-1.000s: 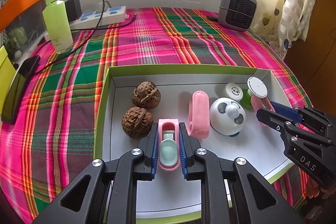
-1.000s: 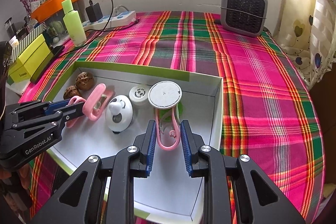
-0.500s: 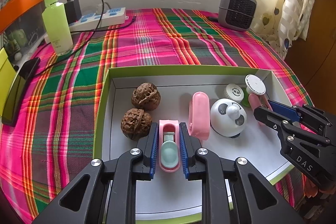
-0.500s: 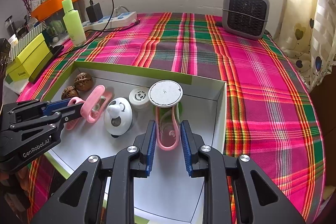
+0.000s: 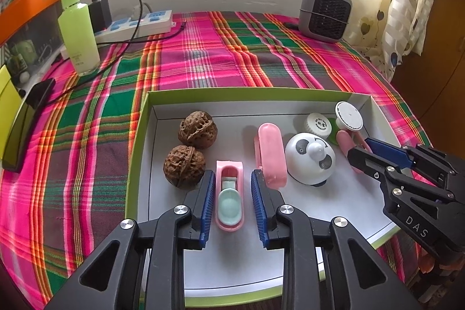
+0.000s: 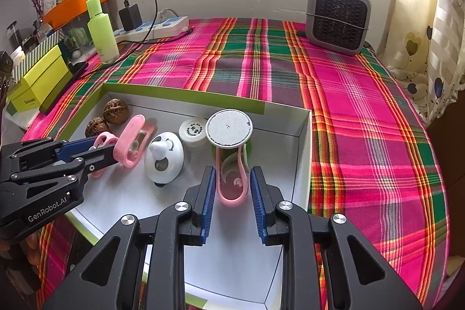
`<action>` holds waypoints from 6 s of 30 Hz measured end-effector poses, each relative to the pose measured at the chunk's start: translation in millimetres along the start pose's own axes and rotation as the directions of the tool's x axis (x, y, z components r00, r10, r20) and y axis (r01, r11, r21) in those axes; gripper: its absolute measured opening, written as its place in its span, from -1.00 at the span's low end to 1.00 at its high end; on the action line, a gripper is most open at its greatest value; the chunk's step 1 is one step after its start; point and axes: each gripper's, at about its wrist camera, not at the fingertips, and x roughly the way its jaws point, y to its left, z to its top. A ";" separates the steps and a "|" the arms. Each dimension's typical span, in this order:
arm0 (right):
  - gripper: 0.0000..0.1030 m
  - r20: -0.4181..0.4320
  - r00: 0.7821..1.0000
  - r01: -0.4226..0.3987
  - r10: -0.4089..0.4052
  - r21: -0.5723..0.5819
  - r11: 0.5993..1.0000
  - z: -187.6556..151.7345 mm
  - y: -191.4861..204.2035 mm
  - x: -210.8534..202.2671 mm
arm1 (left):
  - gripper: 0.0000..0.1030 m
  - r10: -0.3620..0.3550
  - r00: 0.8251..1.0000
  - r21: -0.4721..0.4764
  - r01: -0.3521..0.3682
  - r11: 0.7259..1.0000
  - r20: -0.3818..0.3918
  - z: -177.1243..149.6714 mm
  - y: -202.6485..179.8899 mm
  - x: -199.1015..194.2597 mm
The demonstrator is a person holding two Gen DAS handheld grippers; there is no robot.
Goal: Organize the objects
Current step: 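Lower the clip with left tool into the box while right tool opens to release the loop, then withdraw both open tools from the box toward the items on the cloth, then close left tool on the black rectangular device while right tool approaches the white mushroom, then close right tool on the white mushroom piece while left tool holds the black device, then lift and carry the black device with left tool into the box while right tool carries the mushroom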
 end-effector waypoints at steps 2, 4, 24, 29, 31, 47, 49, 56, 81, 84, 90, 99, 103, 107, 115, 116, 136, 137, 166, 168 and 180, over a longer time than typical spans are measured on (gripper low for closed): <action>-0.38 0.002 1.000 -0.004 0.004 -0.004 1.000 -0.9 1.4 -1.6 | -0.49 -0.003 1.000 -0.001 0.003 1.000 0.003 -0.5 0.1 -1.4; -0.33 0.005 1.000 0.000 0.000 -0.008 1.000 -1.4 3.2 -3.1 | -0.46 -0.004 1.000 -0.001 0.004 1.000 0.006 -1.3 -0.1 -3.3; -0.32 0.053 0.999 0.001 -0.001 0.012 1.000 -11.9 7.7 -29.3 | -0.23 -0.008 0.999 -0.029 0.010 1.000 0.044 -12.5 3.9 -30.7; -0.32 0.067 0.998 -0.006 0.005 0.010 1.000 -17.5 11.9 -38.5 | -0.22 -0.013 0.998 -0.029 0.015 0.999 0.061 -18.2 3.2 -42.0; -0.32 0.072 0.997 -0.009 0.008 0.009 1.000 -19.9 13.2 -41.9 | -0.22 -0.016 0.998 -0.030 0.019 0.999 0.068 -21.7 2.7 -47.1; -0.32 0.104 0.994 -0.047 0.046 0.013 0.999 -48.0 22.9 -69.4 | -0.20 -0.063 0.994 -0.052 0.067 0.996 0.091 -54.2 -1.6 -79.0; -0.32 0.109 0.993 -0.050 0.049 0.011 0.999 -50.7 23.7 -72.5 | -0.20 -0.069 0.993 -0.048 0.073 0.996 0.091 -57.5 -3.9 -81.7; -0.32 0.121 0.991 -0.057 0.053 0.025 0.998 -57.6 23.3 -79.8 | -0.16 -0.100 0.993 -0.030 0.102 0.994 0.069 -67.2 -13.5 -83.0; -0.32 0.095 0.994 -0.060 0.056 0.032 0.998 -73.4 27.6 -78.9 | -0.15 -0.092 0.996 -0.023 0.092 0.995 -0.013 -84.9 -24.5 -55.1; -0.32 0.090 0.994 -0.063 0.060 0.030 0.998 -73.9 29.0 -78.0 | -0.15 -0.086 0.996 -0.017 0.086 0.996 -0.009 -85.1 -24.3 -54.5; -0.32 0.079 0.994 -0.073 0.071 0.023 0.997 -76.4 33.6 -76.3 | -0.44 -0.060 0.998 -0.020 0.060 0.998 -0.006 -84.7 -21.1 -54.1; -0.32 0.054 0.992 -0.111 0.111 0.008 0.994 -80.9 47.6 -71.5 | -0.50 -0.047 0.999 -0.051 0.048 0.998 0.010 -89.9 -8.5 -58.2; -0.32 0.048 0.990 -0.137 0.136 0.020 0.990 -82.5 54.5 -68.3 | -0.50 -0.040 0.999 -0.066 0.041 0.997 0.017 -92.4 -1.7 -60.4; -0.32 0.037 0.988 -0.151 0.150 0.005 0.989 -84.0 64.2 -66.0 | -0.49 -0.040 0.999 -0.078 0.042 0.996 0.024 -94.9 4.2 -62.2; -0.32 0.020 0.988 -0.151 0.151 -0.008 0.989 -84.0 73.4 -59.2 | -0.48 -0.056 0.998 -0.084 0.058 0.995 0.032 -96.3 8.4 -62.6; -0.32 0.016 0.989 -0.150 0.150 -0.007 0.989 -84.2 73.8 -58.1 | -0.48 -0.059 0.998 -0.086 0.061 0.994 0.033 -96.3 8.8 -62.5; -0.41 -0.001 0.991 -0.136 0.136 0.010 0.991 -86.1 73.2 -51.6 | -0.48 -0.063 0.997 -0.079 0.065 0.995 0.036 -95.8 7.2 -61.6; -0.41 -0.001 0.990 -0.138 0.138 0.009 0.990 -86.0 72.8 -51.6 | -0.48 -0.062 0.997 -0.076 0.064 0.995 0.036 -95.6 8.2 -61.8; -0.53 0.029 0.987 -0.158 0.158 0.007 0.987 -87.0 73.3 -60.2 | -0.51 -0.048 0.998 -0.057 0.051 0.997 0.050 -98.4 5.0 -72.8; -0.53 0.034 0.987 -0.159 0.159 0.008 0.987 -86.6 73.1 -62.0 | -0.51 -0.045 0.998 -0.055 0.048 0.997 0.050 -98.8 3.9 -75.1; -0.53 0.062 0.984 -0.166 0.165 0.009 0.986 -82.4 68.4 -71.8 | -0.51 -0.060 0.996 -0.053 0.063 0.997 0.061 -94.0 -0.3 -85.4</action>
